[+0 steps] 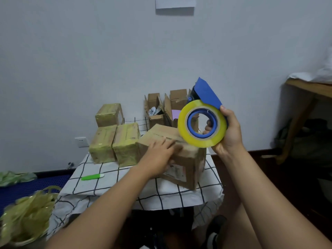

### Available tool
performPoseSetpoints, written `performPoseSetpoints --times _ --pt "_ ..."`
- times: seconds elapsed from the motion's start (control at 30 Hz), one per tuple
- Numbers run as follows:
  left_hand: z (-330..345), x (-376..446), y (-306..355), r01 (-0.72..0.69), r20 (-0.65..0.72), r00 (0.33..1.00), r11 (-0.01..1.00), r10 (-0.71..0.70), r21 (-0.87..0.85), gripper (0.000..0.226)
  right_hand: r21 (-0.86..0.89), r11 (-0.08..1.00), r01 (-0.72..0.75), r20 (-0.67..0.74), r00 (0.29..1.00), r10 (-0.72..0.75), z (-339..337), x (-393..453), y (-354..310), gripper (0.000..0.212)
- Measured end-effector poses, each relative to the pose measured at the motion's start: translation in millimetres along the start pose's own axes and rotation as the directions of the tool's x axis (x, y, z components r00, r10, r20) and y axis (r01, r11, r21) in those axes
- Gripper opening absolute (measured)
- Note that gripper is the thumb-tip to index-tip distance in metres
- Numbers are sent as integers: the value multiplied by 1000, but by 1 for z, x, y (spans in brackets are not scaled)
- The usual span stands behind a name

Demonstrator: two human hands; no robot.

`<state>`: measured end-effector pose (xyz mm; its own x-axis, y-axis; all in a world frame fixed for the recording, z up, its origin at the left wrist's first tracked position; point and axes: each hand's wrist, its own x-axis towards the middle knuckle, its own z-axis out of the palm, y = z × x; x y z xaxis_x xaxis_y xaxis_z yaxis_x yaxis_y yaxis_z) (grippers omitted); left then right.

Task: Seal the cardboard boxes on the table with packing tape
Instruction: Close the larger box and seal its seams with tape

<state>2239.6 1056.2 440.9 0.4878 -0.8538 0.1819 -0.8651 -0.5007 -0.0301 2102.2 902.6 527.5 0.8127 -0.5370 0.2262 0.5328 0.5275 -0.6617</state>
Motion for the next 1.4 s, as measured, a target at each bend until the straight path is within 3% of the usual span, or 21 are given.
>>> performPoseSetpoints --times 0.13,0.2,0.27,0.33,0.4,0.47,0.57,0.87,0.97,1.03,1.1,1.13,1.17,1.23,1.27,1.33,1.4 --pt "-18 -18 -37 27 -9 1000 998 -26 51 78 -12 1000 -27 30 999 28 -3 1 0 30" --pt "-28 -24 -29 58 -67 996 992 -66 -114 59 -19 999 -33 36 999 33 -4 1 4 30" --pt "-32 -26 -4 69 -82 992 962 -93 -264 69 -23 999 -31 26 999 32 -4 1 9 29" --pt "-23 -23 17 74 -33 996 982 -81 -175 77 -37 999 -25 17 1000 25 -5 0 13 29" --pt "-12 -19 22 34 -69 997 998 -37 -52 60 -45 999 -22 19 1000 23 -6 1 15 28" --pt "-12 -22 11 1 -118 993 997 -10 -75 48 -45 999 -25 29 999 27 -8 3 18 28" --pt "-16 -32 -14 -28 -96 995 991 16 -127 46 -58 997 -50 60 997 53 -12 6 20 27" --pt "-9 -51 -40 93 -87 988 948 -125 -303 47 -172 977 -122 32 991 130 -18 15 37 55" --pt "-10 -50 -40 134 -100 981 953 -166 -270 42 -222 970 -98 65 991 115 -18 15 39 53" --pt "-17 -49 -37 154 -113 973 929 -202 -336 42 -284 958 -47 96 992 77 -18 16 39 69" --pt "-37 -47 -28 189 -187 908 765 -375 -616 31 -353 936 0 123 991 47 -16 14 36 86" --pt "-49 -45 -24 194 -171 851 600 -497 -776 26 -396 918 32 132 991 22 -15 13 34 83" --pt "-61 -42 -20 197 -82 802 391 -592 -899 33 -442 894 64 138 990 -3 -14 11 33 75" --pt "-79 -38 -18 251 178 788 43 -589 -967 58 -519 845 130 169 984 -48 -11 5 30 64" --pt "-85 -38 -18 297 278 800 -52 -531 -954 70 -548 821 162 199 978 -60 -10 3 29 62" --pt "-89 -39 -19 355 384 822 -149 -422 -923 76 -588 782 205 255 965 -61 -8 -2 28 57" --pt "-90 -41 -20 311 378 840 -226 -389 -923 50 -608 762 220 285 957 -49 -6 -4 29 55"
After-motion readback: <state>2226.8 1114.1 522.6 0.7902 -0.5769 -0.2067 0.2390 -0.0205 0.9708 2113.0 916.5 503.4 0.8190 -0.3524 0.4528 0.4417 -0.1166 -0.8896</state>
